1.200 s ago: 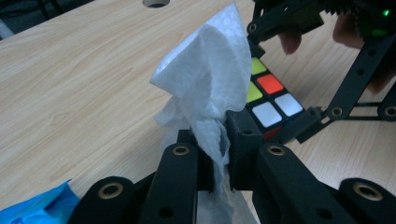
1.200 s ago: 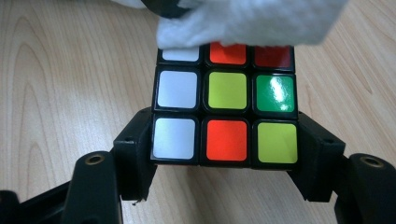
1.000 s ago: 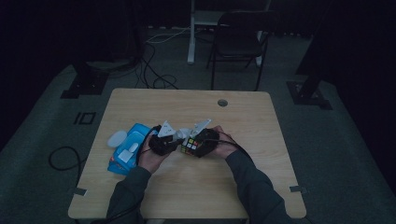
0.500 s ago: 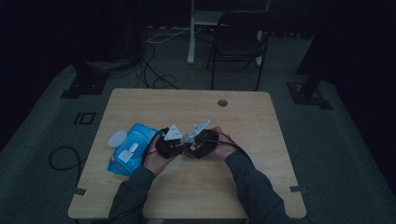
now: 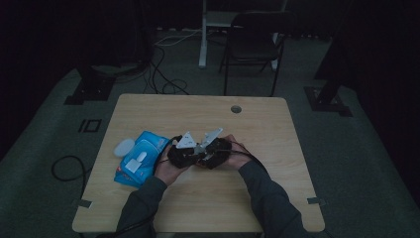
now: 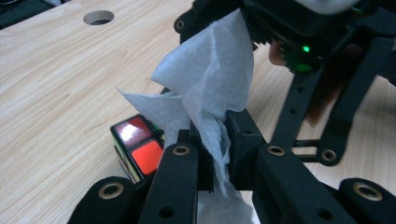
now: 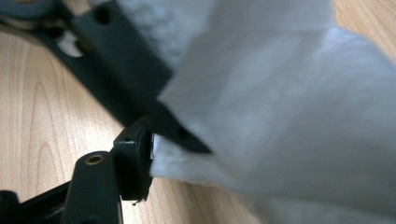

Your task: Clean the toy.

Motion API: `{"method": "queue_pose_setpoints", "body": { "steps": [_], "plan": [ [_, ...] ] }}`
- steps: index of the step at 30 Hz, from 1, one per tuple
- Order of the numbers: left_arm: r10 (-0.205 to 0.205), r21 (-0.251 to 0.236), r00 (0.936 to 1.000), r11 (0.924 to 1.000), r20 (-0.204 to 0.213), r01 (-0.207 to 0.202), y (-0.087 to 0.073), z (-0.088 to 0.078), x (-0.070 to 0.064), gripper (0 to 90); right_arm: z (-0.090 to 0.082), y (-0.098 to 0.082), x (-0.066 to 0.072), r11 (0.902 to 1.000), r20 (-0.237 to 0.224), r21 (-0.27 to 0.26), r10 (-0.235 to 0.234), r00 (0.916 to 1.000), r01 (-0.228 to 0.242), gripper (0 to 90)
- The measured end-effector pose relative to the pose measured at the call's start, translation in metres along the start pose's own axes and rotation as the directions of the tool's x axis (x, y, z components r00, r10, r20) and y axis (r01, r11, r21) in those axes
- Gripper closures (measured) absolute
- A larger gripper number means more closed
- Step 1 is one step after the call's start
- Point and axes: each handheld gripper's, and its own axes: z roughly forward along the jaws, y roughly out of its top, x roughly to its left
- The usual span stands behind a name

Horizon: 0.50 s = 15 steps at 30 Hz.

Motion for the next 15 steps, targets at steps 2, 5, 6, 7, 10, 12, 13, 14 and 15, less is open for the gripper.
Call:
{"method": "queue_pose_setpoints", "body": {
  "steps": [2,5,6,7,10,12,13,14,15],
  "plan": [
    [-0.009,-0.006,1.0,0.9999,-0.003,0.009,0.001,0.0,0.002,83.7,0.0,0.0,0.001,0.9999,-0.004,-0.004,-0.011,0.9999,0.011,34.3],
    [-0.016,-0.008,0.9997,0.9998,-0.017,0.016,0.001,0.001,0.006,83.7,0.0,0.0,0.002,0.9999,-0.009,-0.006,-0.012,0.9999,0.012,34.3],
    [-0.022,-0.012,0.9996,0.9997,-0.019,0.021,0.001,0.001,0.008,83.7,0.0,0.001,0.002,0.9999,-0.01,-0.003,-0.013,0.9999,0.013,34.3],
    [-0.027,-0.016,0.9994,0.9995,-0.023,0.026,0.002,0.001,0.01,83.7,0.0,0.001,0.001,0.9999,-0.012,-0.004,-0.011,0.9999,0.011,34.3],
    [-0.047,-0.03,0.9981,0.9985,-0.04,0.045,0.002,0.001,0.015,83.7,-0.001,0.001,0.001,0.9999,-0.016,-0.008,-0.012,0.9998,0.012,34.3],
    [-0.055,-0.038,0.9972,0.9979,-0.051,0.053,0.002,0.0,0.016,83.7,-0.001,0.001,0.002,0.9998,-0.021,-0.009,-0.015,0.9997,0.015,34.3],
    [-0.06,-0.039,0.9968,0.9976,-0.053,0.058,0.002,0.0,0.017,83.7,-0.002,0.001,0.002,0.9998,-0.02,-0.01,-0.018,0.9996,0.018,34.3],
    [-0.061,-0.039,0.9967,0.9975,-0.054,0.059,0.002,0.001,0.016,83.7,-0.002,0.002,0.002,0.9998,-0.021,-0.008,-0.019,0.9996,0.019,34.3],
    [-0.053,-0.032,0.997,0.9982,-0.057,0.051,0.003,0.001,0.016,83.7,-0.002,0.002,0.002,0.9998,-0.022,-0.008,-0.019,0.9996,0.018,34.3]
  ]
}}
